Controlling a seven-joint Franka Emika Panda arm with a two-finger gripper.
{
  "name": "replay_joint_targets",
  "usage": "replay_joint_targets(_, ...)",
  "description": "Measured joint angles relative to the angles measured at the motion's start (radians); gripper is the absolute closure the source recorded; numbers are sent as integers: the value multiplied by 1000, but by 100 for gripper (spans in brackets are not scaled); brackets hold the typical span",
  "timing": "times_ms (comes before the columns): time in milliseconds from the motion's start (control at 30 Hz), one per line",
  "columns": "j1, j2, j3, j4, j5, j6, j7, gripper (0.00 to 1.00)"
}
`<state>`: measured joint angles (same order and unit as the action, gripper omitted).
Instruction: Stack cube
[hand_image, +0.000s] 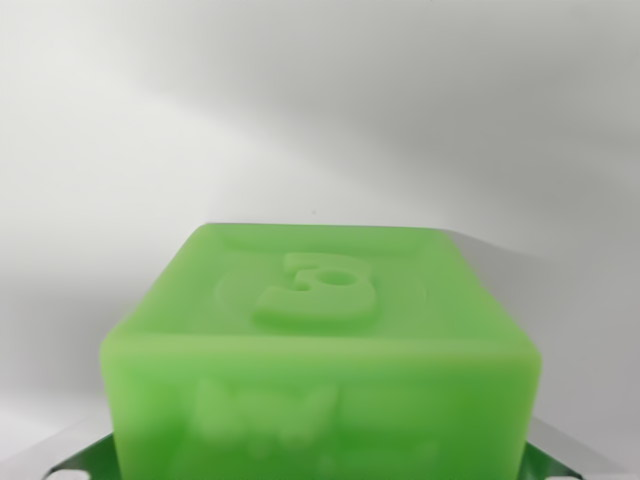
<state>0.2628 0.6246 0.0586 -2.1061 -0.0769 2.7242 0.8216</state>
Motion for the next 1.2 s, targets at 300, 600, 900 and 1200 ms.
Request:
replay_joint_targets(300, 0, 0, 0, 0, 0, 0, 0, 100)
replay_joint_targets(600, 0, -6, 0, -2, 0, -3, 0, 100)
replay_joint_targets(900, -1, -33, 1, -9, 0, -19, -1, 100)
replay_joint_targets(1200, -2, -67, 3, -18, 2, -45, -2, 100)
